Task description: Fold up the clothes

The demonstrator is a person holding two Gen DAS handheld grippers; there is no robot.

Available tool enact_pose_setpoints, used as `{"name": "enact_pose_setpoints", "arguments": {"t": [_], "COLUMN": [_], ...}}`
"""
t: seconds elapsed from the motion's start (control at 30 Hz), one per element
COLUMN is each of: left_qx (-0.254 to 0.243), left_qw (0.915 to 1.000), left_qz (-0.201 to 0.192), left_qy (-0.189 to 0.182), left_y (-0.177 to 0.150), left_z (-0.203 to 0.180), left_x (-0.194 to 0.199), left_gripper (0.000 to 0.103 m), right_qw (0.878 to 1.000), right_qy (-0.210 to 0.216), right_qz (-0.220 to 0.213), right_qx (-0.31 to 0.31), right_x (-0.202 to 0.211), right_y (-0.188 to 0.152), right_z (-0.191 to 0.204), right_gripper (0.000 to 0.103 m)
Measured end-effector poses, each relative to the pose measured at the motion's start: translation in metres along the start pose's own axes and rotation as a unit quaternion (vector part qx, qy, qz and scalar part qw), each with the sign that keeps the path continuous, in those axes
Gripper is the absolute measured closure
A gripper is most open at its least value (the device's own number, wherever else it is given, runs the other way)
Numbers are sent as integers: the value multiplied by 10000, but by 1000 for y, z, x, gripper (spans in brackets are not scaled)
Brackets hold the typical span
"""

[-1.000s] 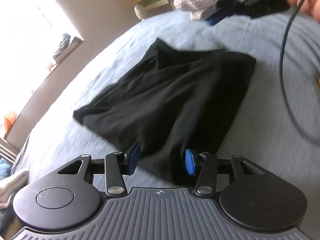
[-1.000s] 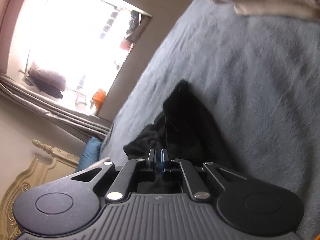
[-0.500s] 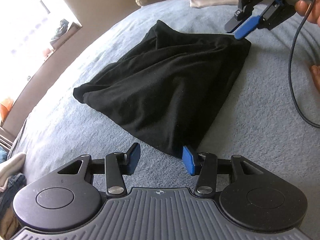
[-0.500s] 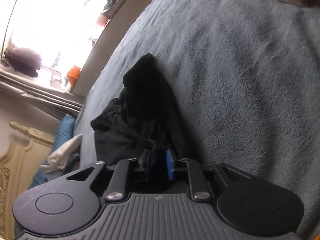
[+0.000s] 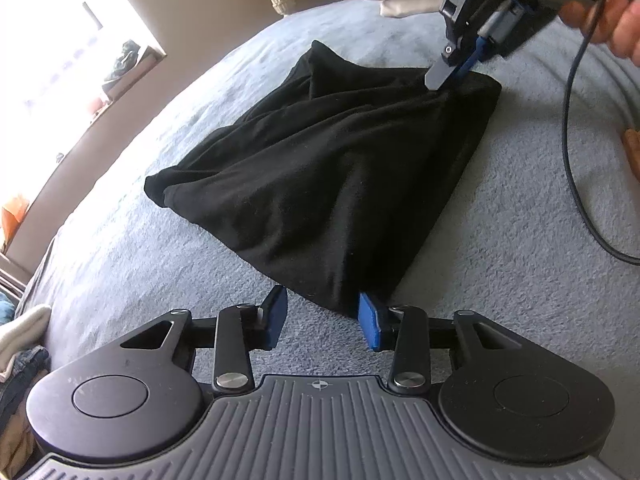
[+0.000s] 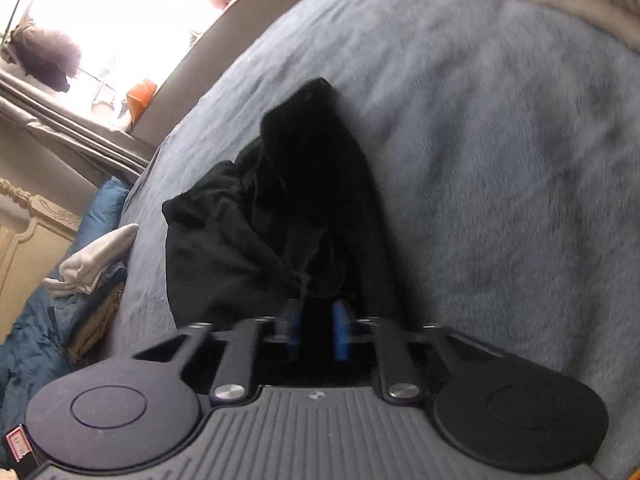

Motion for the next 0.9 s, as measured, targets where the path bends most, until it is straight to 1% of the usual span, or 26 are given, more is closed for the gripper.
{"name": "enact_pose_setpoints", "arguments": {"t": [0.1, 0.17, 0.3, 0.33, 0.43, 0.53, 0.6, 0.63, 0.67, 0.7, 0.73, 0.77, 0.83, 0.9], "left_qx": [-63, -97, -165, -173, -180, -90, 47, 155, 303, 449, 602, 744, 987, 1050], "left_qw": [10000, 9999, 9998, 9997, 9996, 9996, 9990, 9982, 9966, 9944, 9918, 9893, 9841, 9811], "left_qz": [-21, -35, -75, -74, -64, -20, 13, 34, 60, 87, 107, 85, -26, -231], "left_qy": [-8, -34, -112, -133, -186, -273, -440, -578, -770, -957, -1121, -1251, -1478, -1607], "left_y": [0, 0, 1, 1, -1, -2, -2, -3, -4, -6, -9, -10, -9, 0], "left_z": [-1, -3, -5, -6, -7, -6, -4, -2, 2, 5, 9, 13, 22, 26], "left_x": [1, 2, 1, 1, 0, 0, 0, 2, 4, 7, 10, 14, 24, 30], "left_gripper": [66, 67, 72, 74, 76, 76, 75, 75, 74, 74, 74, 74, 74, 74], "right_qw": [9991, 9979, 9982, 9982, 9975, 9973, 9969, 9969, 9975, 9978, 9973, 9964, 9951, 9947], "right_qy": [9, -106, -388, -401, -239, -412, -667, -702, -644, -603, -637, -694, -718, -632], "right_qz": [-416, -631, -449, -430, -664, -559, -284, -187, -146, -152, -244, -359, -530, -605], "right_qx": [83, 140, -62, -103, 23, 221, 321, 306, 236, 218, 267, 325, 429, 546], "right_x": [20, 33, 34, 35, 46, 39, 26, 23, 24, 27, 35, 42, 53, 56], "right_y": [8, 10, -5, -8, -4, -6, -12, -14, -14, -12, -8, -2, 9, 25], "right_z": [6, 4, -22, -25, -13, -16, -27, -30, -32, -31, -30, -29, -24, -15], "right_gripper": [100, 100, 100, 100, 100, 100, 98, 98, 95, 87, 82, 74, 73, 71]}}
Point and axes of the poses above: each gripper's, at about its wrist camera, not at the fingertips, and x roughly against the way its jaws point, z to its left, y to its top, the point moved 10 cm from there along -x, roughly the way its jaws point, and after that the axes turned 3 degrees about -y, right-handed, at the moved point
